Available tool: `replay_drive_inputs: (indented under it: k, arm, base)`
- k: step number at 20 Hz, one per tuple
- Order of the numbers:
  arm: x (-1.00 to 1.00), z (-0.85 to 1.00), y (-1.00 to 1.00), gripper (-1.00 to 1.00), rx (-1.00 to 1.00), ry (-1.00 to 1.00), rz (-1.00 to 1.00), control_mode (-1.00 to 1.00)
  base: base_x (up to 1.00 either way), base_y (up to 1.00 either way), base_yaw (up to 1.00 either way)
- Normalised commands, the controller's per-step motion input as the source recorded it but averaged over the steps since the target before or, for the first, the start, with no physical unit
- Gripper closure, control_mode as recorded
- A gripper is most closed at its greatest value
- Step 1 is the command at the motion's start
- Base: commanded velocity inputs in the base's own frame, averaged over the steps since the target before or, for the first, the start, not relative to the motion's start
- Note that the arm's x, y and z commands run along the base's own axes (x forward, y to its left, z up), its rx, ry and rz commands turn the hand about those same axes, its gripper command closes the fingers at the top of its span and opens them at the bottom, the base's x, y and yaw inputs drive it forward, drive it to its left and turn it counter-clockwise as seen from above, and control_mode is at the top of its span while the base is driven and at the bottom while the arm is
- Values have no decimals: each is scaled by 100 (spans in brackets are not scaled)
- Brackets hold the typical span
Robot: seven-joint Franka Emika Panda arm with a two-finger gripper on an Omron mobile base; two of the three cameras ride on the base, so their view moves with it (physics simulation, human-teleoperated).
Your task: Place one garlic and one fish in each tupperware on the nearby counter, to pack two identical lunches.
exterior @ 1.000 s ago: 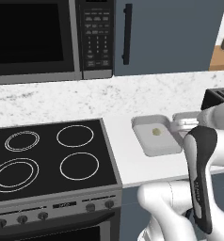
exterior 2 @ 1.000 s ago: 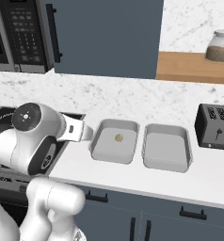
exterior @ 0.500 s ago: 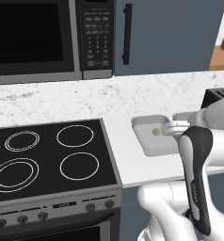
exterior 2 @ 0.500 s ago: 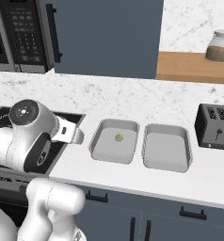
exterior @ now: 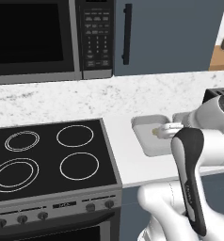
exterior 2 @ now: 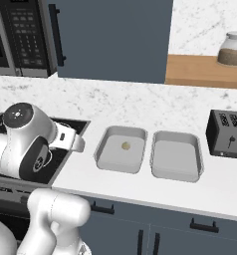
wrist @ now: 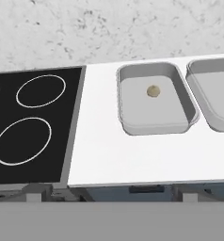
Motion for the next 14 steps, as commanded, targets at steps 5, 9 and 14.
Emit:
replay_drive_inputs:
  k: [5, 9, 14]
  arm:
    - [0, 0, 0, -100, 0, 0, 0, 100]
    - [0, 0, 0, -100, 0, 0, 0, 100]
    - [0, 0, 0, -100, 0, 0, 0, 100]
  base:
    - [-38, -64, -3]
    - [-24, -100, -7]
    - [-9, -100, -9]
